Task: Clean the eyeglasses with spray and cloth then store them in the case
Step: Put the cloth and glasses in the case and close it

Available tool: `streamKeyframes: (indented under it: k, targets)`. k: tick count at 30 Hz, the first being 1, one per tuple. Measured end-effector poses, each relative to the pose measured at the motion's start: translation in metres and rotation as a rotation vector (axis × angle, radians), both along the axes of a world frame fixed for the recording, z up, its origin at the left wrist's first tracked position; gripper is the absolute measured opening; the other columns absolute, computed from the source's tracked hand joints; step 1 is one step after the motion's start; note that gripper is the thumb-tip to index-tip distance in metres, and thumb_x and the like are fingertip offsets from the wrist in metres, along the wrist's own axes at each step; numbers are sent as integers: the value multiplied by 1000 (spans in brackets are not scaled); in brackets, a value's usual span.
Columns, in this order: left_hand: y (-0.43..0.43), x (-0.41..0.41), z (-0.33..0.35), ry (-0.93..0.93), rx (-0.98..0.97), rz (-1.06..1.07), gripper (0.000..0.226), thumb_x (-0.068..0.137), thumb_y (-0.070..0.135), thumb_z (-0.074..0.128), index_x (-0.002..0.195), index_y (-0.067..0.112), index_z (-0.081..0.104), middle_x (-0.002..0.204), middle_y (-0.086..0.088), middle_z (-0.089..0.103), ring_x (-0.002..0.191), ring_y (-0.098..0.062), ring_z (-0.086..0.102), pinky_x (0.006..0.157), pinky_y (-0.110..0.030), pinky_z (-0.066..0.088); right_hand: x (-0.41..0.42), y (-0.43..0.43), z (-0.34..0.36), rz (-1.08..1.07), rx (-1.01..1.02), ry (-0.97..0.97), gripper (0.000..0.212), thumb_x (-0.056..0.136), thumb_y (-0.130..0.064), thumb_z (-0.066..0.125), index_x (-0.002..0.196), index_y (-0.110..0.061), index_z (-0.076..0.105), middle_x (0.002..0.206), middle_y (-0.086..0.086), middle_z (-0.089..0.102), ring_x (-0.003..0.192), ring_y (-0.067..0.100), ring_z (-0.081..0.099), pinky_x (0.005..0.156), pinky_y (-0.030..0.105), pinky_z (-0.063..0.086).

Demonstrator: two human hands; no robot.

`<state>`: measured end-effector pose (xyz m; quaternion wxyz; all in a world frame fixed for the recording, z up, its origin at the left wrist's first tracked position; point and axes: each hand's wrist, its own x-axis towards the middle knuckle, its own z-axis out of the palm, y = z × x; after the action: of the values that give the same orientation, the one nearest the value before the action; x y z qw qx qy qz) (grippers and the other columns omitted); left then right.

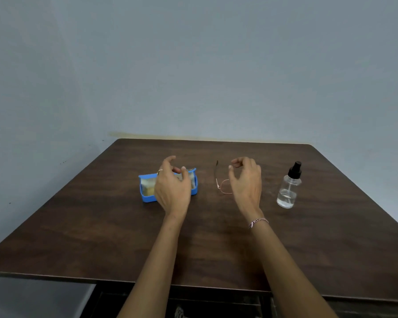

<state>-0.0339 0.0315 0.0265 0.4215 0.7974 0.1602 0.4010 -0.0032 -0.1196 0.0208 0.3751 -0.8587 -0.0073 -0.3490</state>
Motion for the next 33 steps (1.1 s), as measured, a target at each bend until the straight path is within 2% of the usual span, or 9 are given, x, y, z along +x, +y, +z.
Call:
streamKeyframes:
  k: [5, 8, 12, 19, 22, 25, 28, 30, 33]
  targets:
    - [-45, 10, -16, 84, -17, -167, 21, 87, 18, 56, 107, 19, 64, 86, 4, 65, 84, -17, 61, 72, -28, 44, 0, -33, -21, -23, -37, 67, 18, 93, -22, 54, 106, -11, 60, 109, 0, 57, 107, 15, 45, 72, 13, 29]
    - [-63, 17, -33, 180, -19, -253, 24, 88, 17, 56, 110, 14, 66, 96, -2, 68, 94, -20, 62, 80, -29, 45, 0, -44, -36, 9, -25, 87, 25, 96, -25, 51, 113, -9, 58, 115, 0, 56, 113, 15, 45, 78, 11, 29]
    - [-75, 22, -48, 251, 3, -302, 31, 91, 19, 55, 119, 10, 62, 111, -7, 66, 104, -20, 61, 87, -28, 45, 6, -48, -44, 19, 18, 145, 36, 97, -27, 47, 123, -4, 55, 125, 5, 52, 119, 18, 44, 91, 19, 34]
    - [-74, 27, -54, 308, 56, -333, 32, 95, 23, 50, 123, 12, 61, 112, -9, 68, 106, -21, 62, 90, -32, 46, 12, -47, -54, 27, 60, 315, 51, 99, -39, 37, 135, -4, 47, 139, 15, 43, 131, 29, 36, 107, 36, 30]
    - [-72, 27, -53, 307, 33, -346, 30, 95, 24, 50, 117, 10, 65, 105, -10, 71, 100, -23, 63, 86, -31, 47, 13, -48, -55, 20, 107, 279, 44, 99, -37, 39, 126, -6, 56, 128, 14, 55, 123, 26, 46, 104, 34, 34]
    - [-70, 27, -51, 271, -39, -361, 28, 95, 22, 52, 113, 7, 67, 102, -9, 70, 97, -20, 63, 81, -24, 44, 11, -49, -52, 0, 189, 248, 35, 99, -34, 42, 103, -8, 65, 98, 10, 65, 97, 24, 58, 79, 28, 40]
    - [-65, 31, -54, 228, -139, -383, 23, 93, 22, 56, 106, 9, 69, 95, -6, 71, 90, -15, 65, 79, -24, 48, 8, -50, -49, 0, 255, 273, 33, 98, -35, 42, 85, -10, 58, 73, 1, 58, 74, 19, 54, 63, 23, 30]
    - [-62, 34, -55, 201, -220, -397, 21, 91, 22, 59, 102, 8, 70, 88, -3, 72, 83, -14, 68, 80, -30, 54, 8, -50, -49, 24, 304, 265, 28, 98, -31, 46, 85, -10, 59, 67, -6, 55, 69, 12, 52, 60, 19, 29]
    - [-60, 33, -54, 167, -294, -403, 20, 90, 21, 61, 99, 7, 71, 80, 0, 71, 79, -12, 68, 78, -29, 55, 9, -49, -50, 73, 404, 233, 19, 95, -25, 53, 94, -10, 64, 79, -6, 62, 80, 11, 59, 65, 15, 37]
